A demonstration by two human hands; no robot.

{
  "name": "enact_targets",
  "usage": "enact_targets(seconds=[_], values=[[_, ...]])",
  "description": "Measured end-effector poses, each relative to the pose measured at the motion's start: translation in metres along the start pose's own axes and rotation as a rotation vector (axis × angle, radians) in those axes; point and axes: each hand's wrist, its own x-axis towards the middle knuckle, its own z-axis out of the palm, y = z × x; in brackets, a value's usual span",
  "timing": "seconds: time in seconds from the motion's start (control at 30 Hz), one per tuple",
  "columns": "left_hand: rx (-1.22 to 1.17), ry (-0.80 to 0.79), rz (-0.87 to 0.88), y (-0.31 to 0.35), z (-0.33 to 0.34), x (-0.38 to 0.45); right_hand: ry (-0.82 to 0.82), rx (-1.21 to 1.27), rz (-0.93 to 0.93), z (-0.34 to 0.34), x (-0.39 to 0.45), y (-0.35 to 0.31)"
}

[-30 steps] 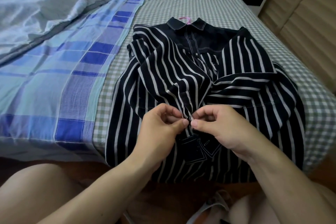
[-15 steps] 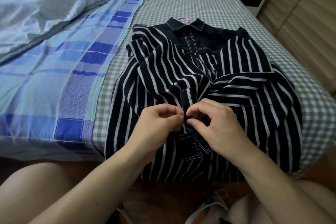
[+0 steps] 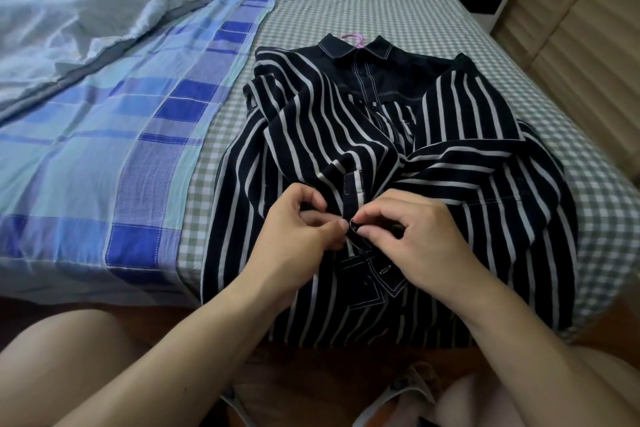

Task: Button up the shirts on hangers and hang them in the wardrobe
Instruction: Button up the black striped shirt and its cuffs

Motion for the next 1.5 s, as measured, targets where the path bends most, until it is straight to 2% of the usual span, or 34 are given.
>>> enact_targets(seconds=[0.2,0.37,0.6,0.9,1.17,1.37,1.5], values=[[0.178,-0.004,0.071,0.009,-0.004,0.000,-0.057,-0.195,-0.194,-0.003,0.002,0.002],[0.257,-0.008,0.096,0.012,-0.007,0.000,-0.071,-0.249,-0.231,0.003,0.004,0.003],[0.091,-0.071,-0.025,0.003,-0.009,0.007,-0.136,-0.264,-0.253,0.001,0.002,0.008],[0.174,-0.050,0.026,-0.004,-0.008,0.007,-0.048,-0.298,-0.175,0.016,-0.008,0.004],[-0.008,-0.128,-0.049,-0.003,-0.008,0.008,0.035,-0.340,-0.231,0.020,-0.015,0.007],[0.276,-0.106,0.092,0.002,-0.011,0.005,0.089,-0.396,-0.285,0.025,-0.020,0.010],[0.346,-0.087,0.137,0.002,-0.005,0.002,0.163,-0.402,-0.267,0.031,-0.020,0.010]])
